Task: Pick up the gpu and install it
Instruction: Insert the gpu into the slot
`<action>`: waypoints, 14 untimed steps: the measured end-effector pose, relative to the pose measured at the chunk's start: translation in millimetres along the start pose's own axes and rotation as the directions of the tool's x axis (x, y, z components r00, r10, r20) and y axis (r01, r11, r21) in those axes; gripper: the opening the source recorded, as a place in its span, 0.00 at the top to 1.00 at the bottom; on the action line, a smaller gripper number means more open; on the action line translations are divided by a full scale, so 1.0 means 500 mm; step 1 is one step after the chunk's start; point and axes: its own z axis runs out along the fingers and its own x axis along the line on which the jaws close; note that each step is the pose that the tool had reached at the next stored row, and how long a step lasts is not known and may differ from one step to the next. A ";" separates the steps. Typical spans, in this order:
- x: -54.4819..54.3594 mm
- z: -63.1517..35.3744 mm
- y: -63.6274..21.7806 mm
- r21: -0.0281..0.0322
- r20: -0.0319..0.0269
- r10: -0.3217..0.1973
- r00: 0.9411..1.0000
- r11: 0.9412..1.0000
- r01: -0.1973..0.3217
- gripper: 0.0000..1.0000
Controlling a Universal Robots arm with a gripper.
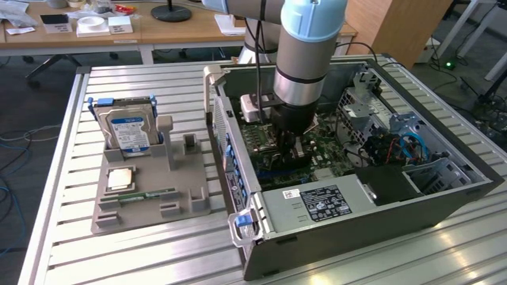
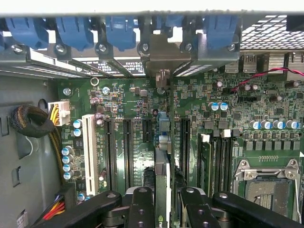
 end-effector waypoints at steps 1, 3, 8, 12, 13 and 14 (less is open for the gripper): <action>0.000 0.000 0.000 0.000 0.000 0.000 1.000 1.000 0.000 0.74; 0.000 0.000 0.000 0.000 0.000 0.000 1.000 1.000 0.000 0.74; 0.000 0.001 0.001 0.000 0.000 0.000 1.000 1.000 0.000 0.74; 0.000 0.001 0.003 0.000 0.000 0.000 1.000 1.000 0.000 0.74; 0.000 0.001 0.003 0.000 0.000 0.000 1.000 1.000 0.000 0.74; 0.000 0.001 0.003 0.000 0.000 0.000 1.000 1.000 0.000 0.74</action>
